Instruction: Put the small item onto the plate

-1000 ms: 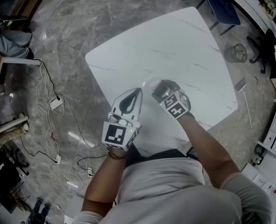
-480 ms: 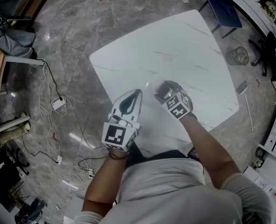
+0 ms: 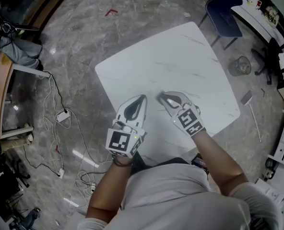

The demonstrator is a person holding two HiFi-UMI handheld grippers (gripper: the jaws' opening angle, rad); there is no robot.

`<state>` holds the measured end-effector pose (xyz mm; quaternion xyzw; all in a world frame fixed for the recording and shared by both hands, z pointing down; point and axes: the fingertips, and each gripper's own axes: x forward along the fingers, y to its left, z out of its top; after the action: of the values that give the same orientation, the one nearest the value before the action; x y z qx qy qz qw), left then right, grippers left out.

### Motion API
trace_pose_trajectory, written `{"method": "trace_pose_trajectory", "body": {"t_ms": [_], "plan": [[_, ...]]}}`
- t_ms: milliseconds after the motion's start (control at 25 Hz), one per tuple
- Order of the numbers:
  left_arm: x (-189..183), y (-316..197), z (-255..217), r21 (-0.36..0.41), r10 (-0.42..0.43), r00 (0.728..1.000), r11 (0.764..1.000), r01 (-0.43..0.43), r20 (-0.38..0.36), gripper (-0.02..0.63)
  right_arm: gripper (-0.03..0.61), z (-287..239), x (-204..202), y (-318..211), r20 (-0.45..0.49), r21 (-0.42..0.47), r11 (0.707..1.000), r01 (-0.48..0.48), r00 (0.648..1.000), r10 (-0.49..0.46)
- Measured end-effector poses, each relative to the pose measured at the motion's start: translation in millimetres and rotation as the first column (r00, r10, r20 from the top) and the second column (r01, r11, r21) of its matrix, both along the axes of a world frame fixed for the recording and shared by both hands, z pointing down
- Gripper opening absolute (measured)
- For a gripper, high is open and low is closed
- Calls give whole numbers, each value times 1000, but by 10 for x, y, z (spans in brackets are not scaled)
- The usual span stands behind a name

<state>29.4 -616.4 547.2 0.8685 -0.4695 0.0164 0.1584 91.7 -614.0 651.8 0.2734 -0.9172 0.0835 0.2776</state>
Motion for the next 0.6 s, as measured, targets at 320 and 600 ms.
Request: {"method": "trace_pose_trajectory", "body": {"t_ms": [320,600], "plan": [[219,341,-829,84,-22,1000,996,23,-7,6,3,-1364,130,388,223,120,993,5,974,-32],[245,723,-1621,169,-31,999,985,24,35,6,2,-2523,173,739,387,216,976,-42,921,-46]]}}
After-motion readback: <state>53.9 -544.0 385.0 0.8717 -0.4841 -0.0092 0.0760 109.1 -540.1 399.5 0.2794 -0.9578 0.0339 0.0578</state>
